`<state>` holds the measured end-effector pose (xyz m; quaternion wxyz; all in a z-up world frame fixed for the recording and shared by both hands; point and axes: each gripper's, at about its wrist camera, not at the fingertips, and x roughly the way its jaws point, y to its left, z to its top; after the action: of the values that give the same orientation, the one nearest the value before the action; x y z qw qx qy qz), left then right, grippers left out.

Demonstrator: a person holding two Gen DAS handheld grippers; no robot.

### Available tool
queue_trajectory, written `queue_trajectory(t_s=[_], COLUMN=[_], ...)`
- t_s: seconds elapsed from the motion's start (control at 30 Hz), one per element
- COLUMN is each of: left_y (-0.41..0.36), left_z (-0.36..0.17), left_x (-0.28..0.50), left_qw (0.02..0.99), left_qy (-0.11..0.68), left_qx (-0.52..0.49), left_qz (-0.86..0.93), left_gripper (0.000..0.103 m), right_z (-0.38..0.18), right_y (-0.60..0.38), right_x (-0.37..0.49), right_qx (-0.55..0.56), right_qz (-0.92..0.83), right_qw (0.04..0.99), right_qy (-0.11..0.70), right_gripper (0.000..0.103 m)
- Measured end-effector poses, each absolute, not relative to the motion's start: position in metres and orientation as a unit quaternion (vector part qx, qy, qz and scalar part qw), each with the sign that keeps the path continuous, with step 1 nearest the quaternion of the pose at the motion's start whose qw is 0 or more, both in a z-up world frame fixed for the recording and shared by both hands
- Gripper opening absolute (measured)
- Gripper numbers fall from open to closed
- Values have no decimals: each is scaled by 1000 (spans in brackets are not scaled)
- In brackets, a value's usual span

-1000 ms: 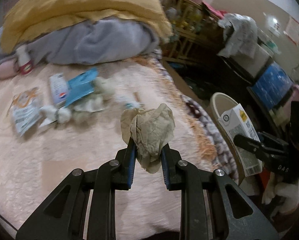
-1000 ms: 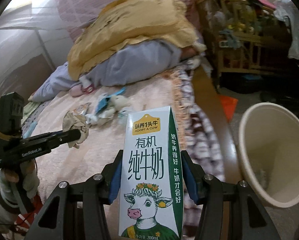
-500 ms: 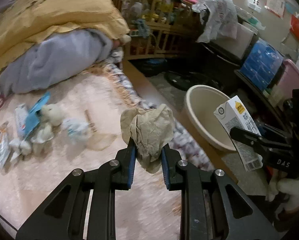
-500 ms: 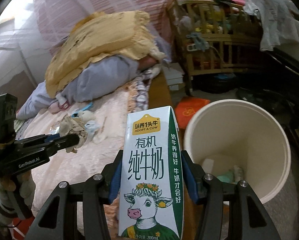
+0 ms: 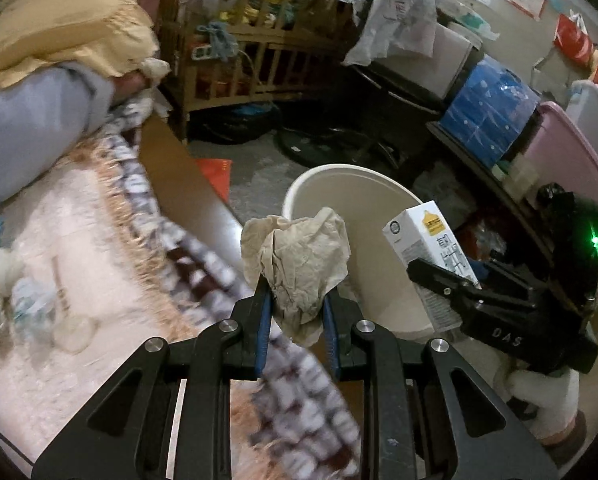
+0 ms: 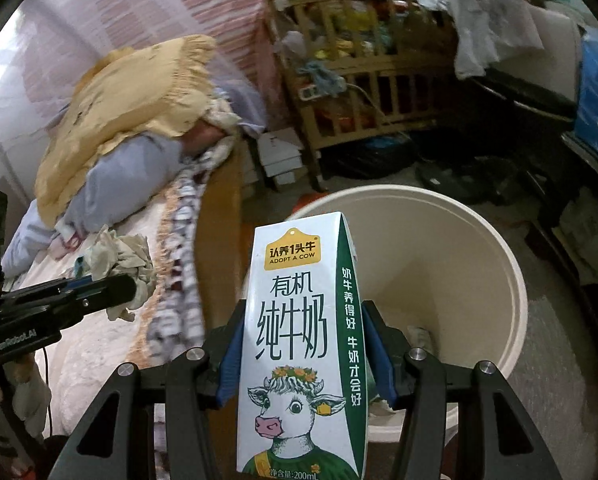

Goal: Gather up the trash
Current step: 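Carry the crumpled paper and milk carton over the white bucket, then open the left gripper to drop the paper while the right drops the milk carton, then move both open grippers back over the items on the bed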

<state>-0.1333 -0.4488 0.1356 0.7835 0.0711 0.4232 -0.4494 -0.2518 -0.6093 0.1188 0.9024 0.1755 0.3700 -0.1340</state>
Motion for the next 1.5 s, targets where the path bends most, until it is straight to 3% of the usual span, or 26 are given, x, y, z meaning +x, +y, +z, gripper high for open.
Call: queue_trajectory(t_s=[0.63, 0.73, 0.8, 0.87, 0.93, 1.5], left_y=[-514, -520, -524, -524, -521, -411], left_z=[119, 115, 113, 113, 113, 126], left_x=[-137, -134, -134, -134, -135, -114], left_qw=[772, 764, 758, 759, 760, 826], left_qy=[418, 425, 430, 429, 429, 402], left_qx=[93, 86, 83, 82, 83, 88], left_qz=[-470, -477, -483, -483, -481, -385], left_gripper=[21, 29, 46, 56, 56, 56], right_z=[101, 101, 100, 98, 97, 110], right_y=[-651, -655, -657, -658, -659, -585], right_x=[-258, -261, -261, -262, -263, -248], right_qx=[197, 199, 197, 201, 205, 165], right_qz=[-178, -190, -198, -200, -200, -151], right_qw=[898, 901, 900, 900, 900, 910], right_qy=[352, 335, 333, 332, 329, 349], right_gripper=[52, 53, 55, 65, 73, 73])
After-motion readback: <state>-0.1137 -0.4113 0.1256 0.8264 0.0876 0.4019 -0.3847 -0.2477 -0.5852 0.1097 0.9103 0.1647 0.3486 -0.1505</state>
